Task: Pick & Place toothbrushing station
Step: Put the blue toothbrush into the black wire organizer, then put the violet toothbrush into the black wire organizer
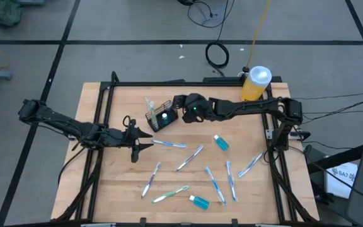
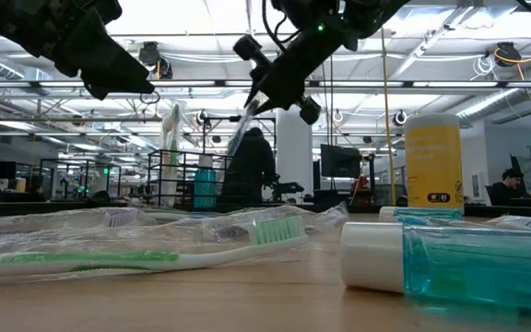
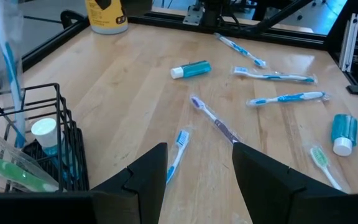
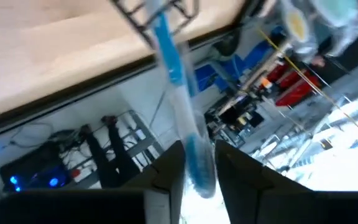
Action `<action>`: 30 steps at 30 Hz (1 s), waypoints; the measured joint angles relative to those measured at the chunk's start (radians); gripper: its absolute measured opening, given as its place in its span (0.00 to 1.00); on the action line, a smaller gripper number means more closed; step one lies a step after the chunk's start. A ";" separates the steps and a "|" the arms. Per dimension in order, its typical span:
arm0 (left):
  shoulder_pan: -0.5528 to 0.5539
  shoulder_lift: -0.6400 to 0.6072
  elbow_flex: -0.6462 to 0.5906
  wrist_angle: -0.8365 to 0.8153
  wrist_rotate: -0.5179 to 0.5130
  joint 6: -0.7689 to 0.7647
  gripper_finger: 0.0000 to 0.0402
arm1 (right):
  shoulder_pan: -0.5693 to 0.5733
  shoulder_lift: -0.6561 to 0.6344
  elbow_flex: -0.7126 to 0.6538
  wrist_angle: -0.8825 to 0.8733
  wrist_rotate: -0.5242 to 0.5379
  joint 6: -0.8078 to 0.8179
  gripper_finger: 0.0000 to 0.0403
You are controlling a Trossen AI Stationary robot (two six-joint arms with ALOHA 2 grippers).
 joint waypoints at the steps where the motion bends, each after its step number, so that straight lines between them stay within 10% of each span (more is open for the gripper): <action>1: 0.000 0.000 0.000 0.000 0.000 0.000 0.47 | 0.000 0.001 -0.001 0.023 -0.011 0.006 0.24; 30: 0.000 0.000 0.000 0.001 0.000 -0.018 0.47 | -0.016 0.000 -0.001 0.189 -0.153 0.428 0.41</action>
